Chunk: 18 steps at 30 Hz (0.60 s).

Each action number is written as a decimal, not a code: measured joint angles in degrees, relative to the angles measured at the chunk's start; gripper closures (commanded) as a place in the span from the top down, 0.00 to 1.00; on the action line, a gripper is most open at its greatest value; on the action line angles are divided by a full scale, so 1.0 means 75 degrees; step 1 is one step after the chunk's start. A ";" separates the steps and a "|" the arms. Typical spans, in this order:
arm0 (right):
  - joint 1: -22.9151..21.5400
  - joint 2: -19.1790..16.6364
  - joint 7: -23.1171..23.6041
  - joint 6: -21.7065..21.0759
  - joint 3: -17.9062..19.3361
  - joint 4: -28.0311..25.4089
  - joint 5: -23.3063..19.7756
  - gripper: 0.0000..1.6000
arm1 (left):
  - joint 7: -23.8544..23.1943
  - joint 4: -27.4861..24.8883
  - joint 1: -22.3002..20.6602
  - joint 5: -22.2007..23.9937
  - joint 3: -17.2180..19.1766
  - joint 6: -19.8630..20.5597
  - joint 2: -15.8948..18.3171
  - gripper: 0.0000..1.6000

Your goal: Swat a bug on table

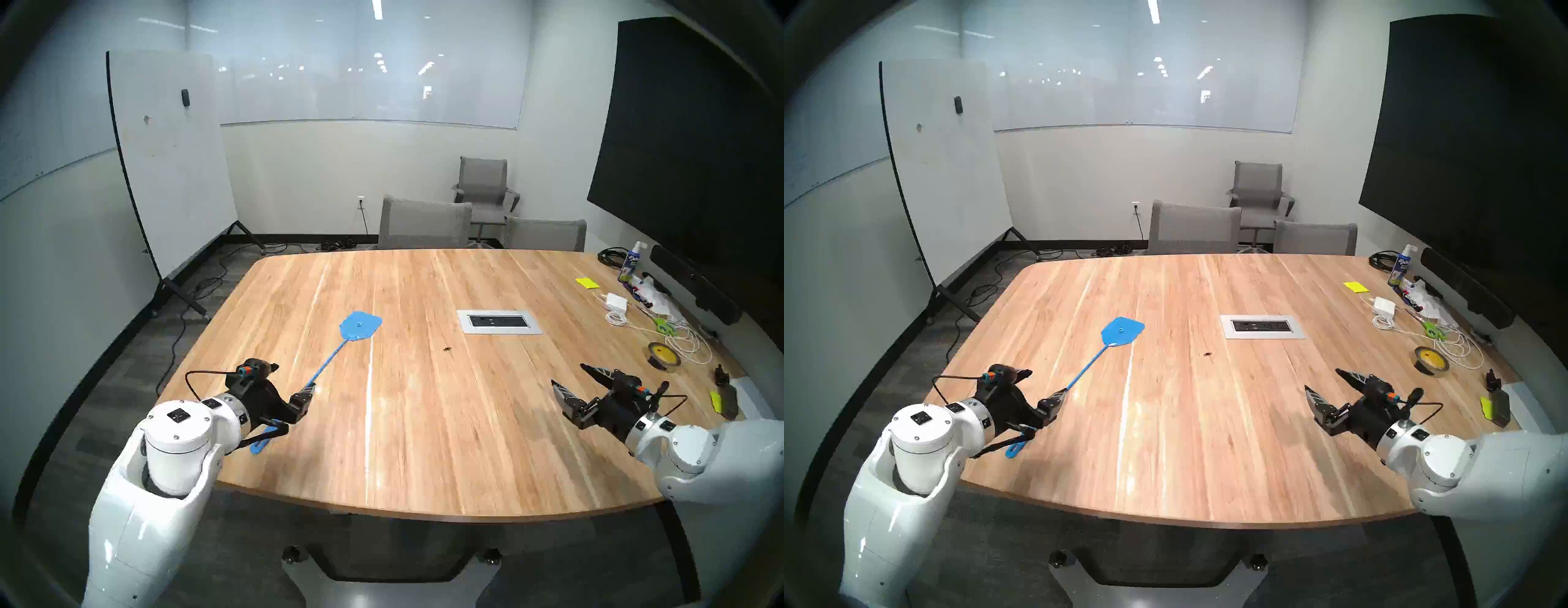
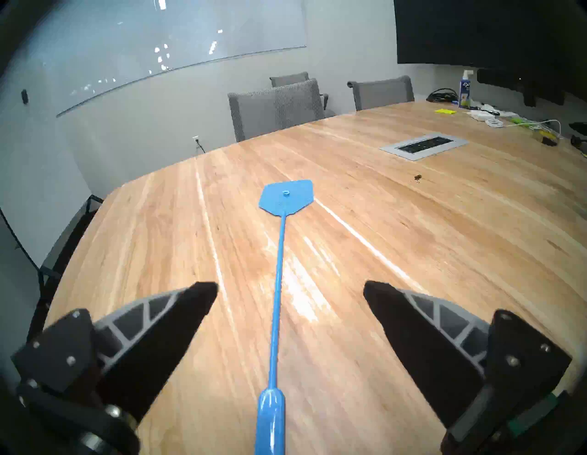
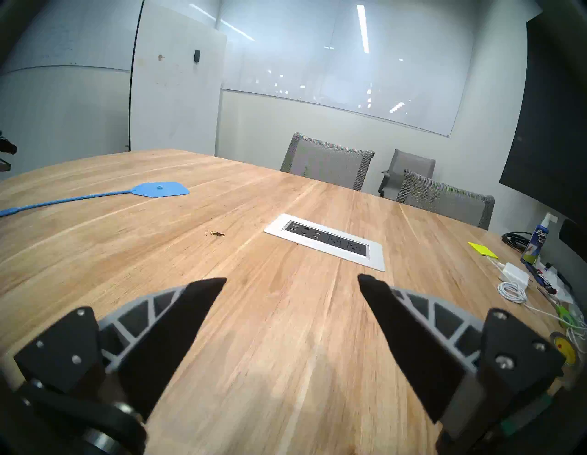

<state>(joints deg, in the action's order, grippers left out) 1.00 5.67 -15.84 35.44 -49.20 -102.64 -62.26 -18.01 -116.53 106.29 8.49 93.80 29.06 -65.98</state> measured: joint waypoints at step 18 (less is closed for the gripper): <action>0.0000 0.0000 0.0000 0.0000 0.0000 0.0000 0.0000 1.00 | 0.0231 -0.0050 -0.0029 -0.0242 -0.0168 0.0553 -0.0043 1.00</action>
<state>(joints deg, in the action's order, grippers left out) 1.00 5.67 -15.84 35.44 -49.20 -102.64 -62.26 -16.27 -116.91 106.07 6.67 92.54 33.21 -66.30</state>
